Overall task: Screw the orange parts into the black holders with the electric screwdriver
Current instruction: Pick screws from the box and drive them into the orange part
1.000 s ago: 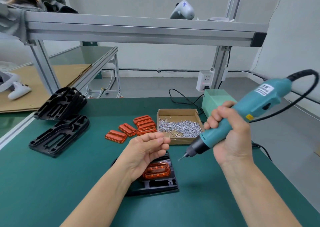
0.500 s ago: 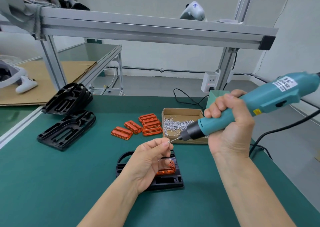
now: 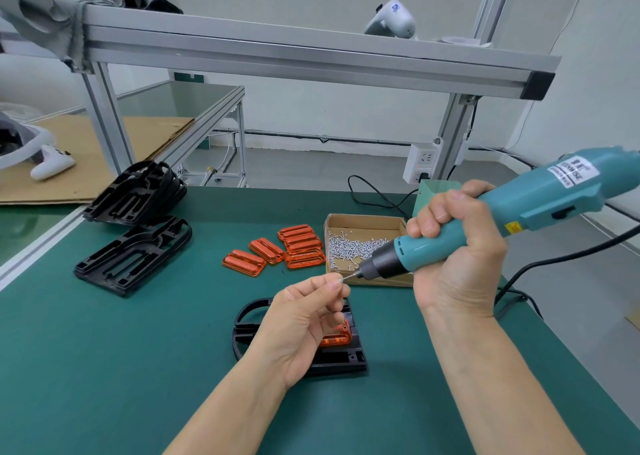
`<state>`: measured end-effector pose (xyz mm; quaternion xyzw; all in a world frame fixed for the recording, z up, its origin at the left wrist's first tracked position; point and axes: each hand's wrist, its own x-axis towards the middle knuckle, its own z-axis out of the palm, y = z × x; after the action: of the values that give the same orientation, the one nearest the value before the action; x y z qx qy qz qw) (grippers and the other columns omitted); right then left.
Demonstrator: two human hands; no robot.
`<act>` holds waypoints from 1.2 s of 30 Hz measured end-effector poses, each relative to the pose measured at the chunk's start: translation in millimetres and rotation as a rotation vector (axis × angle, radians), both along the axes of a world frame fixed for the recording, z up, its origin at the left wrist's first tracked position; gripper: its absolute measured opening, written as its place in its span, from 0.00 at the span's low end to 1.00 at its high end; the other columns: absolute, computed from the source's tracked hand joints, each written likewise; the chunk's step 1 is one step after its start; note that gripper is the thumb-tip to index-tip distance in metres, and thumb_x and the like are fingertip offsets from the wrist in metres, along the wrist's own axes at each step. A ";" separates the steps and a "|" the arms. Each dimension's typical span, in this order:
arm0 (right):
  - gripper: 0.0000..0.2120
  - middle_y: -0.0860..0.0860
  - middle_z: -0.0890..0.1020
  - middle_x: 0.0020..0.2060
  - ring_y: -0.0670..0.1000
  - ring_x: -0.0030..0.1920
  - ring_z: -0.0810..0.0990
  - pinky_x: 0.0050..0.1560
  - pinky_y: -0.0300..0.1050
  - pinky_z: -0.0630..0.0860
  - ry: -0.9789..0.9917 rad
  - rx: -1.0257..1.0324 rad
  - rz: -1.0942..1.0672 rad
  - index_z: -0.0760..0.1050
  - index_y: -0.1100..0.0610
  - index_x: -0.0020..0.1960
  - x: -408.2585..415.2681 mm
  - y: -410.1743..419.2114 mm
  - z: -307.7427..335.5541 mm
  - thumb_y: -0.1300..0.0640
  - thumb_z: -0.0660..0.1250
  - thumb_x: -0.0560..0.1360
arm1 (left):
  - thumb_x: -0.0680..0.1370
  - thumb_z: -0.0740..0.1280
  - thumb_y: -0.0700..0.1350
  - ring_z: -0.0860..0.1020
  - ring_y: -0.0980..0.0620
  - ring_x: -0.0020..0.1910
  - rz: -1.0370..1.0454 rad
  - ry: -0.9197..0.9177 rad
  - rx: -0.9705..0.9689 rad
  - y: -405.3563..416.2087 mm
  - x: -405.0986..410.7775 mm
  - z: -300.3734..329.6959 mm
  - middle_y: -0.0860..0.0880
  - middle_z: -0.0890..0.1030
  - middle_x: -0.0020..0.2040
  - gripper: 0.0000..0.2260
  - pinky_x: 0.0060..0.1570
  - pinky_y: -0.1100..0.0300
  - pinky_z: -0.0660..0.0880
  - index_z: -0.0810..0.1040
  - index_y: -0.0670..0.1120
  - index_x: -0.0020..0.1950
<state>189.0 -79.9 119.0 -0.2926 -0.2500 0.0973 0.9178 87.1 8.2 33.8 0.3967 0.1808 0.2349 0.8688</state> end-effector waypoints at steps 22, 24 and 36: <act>0.07 0.47 0.66 0.25 0.46 0.23 0.64 0.27 0.37 0.65 0.072 0.016 -0.036 0.65 0.53 0.39 4.3 4.1 -11.0 0.64 0.60 0.67 | 0.74 0.68 0.32 0.76 0.54 0.32 0.168 0.069 0.350 3.3 0.9 -6.0 0.44 0.81 0.35 0.06 0.36 0.62 0.78 0.83 0.40 0.40; 0.07 0.47 0.66 0.25 0.46 0.23 0.64 0.26 0.38 0.65 0.068 0.019 -0.040 0.65 0.53 0.39 3.9 4.8 -11.3 0.64 0.60 0.67 | 0.73 0.68 0.32 0.76 0.54 0.31 0.164 0.058 0.309 1.9 1.6 -6.0 0.44 0.81 0.34 0.05 0.35 0.62 0.78 0.82 0.39 0.41; 0.08 0.47 0.65 0.26 0.46 0.23 0.64 0.27 0.37 0.65 0.150 0.010 -0.061 0.65 0.52 0.36 6.9 9.0 -17.4 0.63 0.61 0.66 | 0.73 0.69 0.32 0.78 0.53 0.32 0.238 0.080 0.320 3.3 -0.9 -10.8 0.43 0.83 0.36 0.05 0.36 0.62 0.78 0.83 0.40 0.42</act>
<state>195.9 -70.9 101.6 -0.2871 -0.1720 0.0898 0.9380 86.2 11.5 23.0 0.5147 0.2213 0.3459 0.7526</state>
